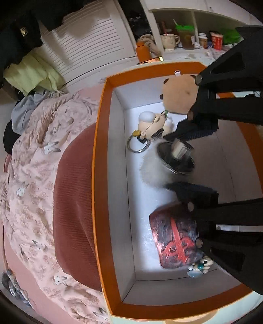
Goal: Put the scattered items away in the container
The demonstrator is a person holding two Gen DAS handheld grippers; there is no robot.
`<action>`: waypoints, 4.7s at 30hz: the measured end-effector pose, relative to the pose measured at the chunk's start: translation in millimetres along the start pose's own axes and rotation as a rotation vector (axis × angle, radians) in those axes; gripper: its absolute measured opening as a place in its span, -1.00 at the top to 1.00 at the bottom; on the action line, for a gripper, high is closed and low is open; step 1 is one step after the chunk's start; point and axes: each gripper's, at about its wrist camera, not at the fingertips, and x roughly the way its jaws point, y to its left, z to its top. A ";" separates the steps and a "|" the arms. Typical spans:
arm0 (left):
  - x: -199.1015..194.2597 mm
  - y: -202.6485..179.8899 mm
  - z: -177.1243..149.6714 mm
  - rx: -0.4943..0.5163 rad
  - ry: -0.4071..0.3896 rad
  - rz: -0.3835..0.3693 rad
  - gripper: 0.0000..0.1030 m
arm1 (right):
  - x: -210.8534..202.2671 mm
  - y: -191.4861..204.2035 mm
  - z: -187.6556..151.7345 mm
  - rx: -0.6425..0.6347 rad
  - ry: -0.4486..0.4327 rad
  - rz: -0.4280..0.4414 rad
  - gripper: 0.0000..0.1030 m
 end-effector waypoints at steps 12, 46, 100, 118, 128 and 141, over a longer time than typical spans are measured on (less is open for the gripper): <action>-23.7 -2.5 0.9 0.018 -0.041 0.037 -0.06 | 1.7 1.4 -0.1 0.004 0.008 0.003 -0.40; -24.9 -42.2 -16.9 0.313 0.102 0.272 0.15 | 5.4 -1.0 -1.0 0.021 0.018 0.010 -0.40; -85.4 48.0 -196.1 0.078 -0.594 -0.056 -0.34 | 3.8 68.6 76.9 -0.182 -0.012 0.089 -0.38; -88.6 49.3 -204.6 0.089 -0.643 -0.055 -0.34 | 182.7 107.4 127.0 -0.326 0.396 -0.166 0.27; -86.7 50.7 -204.2 0.078 -0.635 -0.057 -0.34 | 143.8 110.8 120.5 -0.319 0.228 -0.115 0.41; -84.5 51.1 -202.8 0.067 -0.621 -0.052 -0.34 | -8.4 48.9 68.7 -0.189 -0.016 -0.082 0.39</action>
